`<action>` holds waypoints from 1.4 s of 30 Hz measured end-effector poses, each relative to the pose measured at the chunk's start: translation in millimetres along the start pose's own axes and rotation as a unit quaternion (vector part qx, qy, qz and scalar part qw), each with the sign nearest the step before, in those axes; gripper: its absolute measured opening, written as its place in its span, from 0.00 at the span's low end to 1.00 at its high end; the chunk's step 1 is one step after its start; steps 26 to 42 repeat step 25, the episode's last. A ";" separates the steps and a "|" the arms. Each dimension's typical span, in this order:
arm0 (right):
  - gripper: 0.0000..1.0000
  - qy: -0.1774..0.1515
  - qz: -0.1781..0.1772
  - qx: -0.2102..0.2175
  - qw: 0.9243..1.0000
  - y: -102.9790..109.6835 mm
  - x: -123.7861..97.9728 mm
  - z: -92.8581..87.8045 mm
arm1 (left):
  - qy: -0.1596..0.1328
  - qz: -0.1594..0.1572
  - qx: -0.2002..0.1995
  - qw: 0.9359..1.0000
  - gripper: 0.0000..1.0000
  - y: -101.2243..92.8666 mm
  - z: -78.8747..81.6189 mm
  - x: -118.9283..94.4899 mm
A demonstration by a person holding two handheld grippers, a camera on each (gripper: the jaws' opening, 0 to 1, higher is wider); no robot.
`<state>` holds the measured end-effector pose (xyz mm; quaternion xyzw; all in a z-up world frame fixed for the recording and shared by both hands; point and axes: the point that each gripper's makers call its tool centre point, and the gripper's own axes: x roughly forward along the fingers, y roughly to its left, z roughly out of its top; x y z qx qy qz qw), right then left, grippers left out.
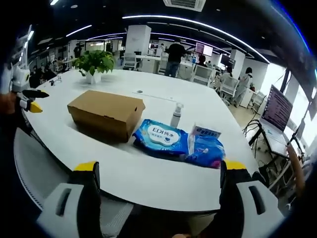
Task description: Operate the shoe box by opening the lid, removing the specified soft item, and placing it in the target area until the item is outside and the box remains undamaged.
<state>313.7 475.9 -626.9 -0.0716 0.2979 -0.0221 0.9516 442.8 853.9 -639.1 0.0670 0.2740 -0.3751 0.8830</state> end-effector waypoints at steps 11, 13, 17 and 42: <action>0.96 0.003 0.005 0.001 1.000 -1.4 5.1 0.8 | 0.003 0.000 0.002 1.000 1.00 0.5 0.8 3.4; 0.96 0.004 0.006 0.001 1.000 -1.6 6.5 0.5 | 0.001 0.000 0.002 1.000 1.00 0.2 1.7 3.8; 0.96 0.006 0.008 0.002 1.000 -1.7 8.1 -0.4 | 0.005 -0.001 0.004 1.000 1.00 -0.3 2.4 5.3; 0.96 0.007 0.009 0.003 1.000 -2.8 10.3 -1.3 | 0.006 -0.003 0.006 1.000 0.99 -1.4 3.3 8.5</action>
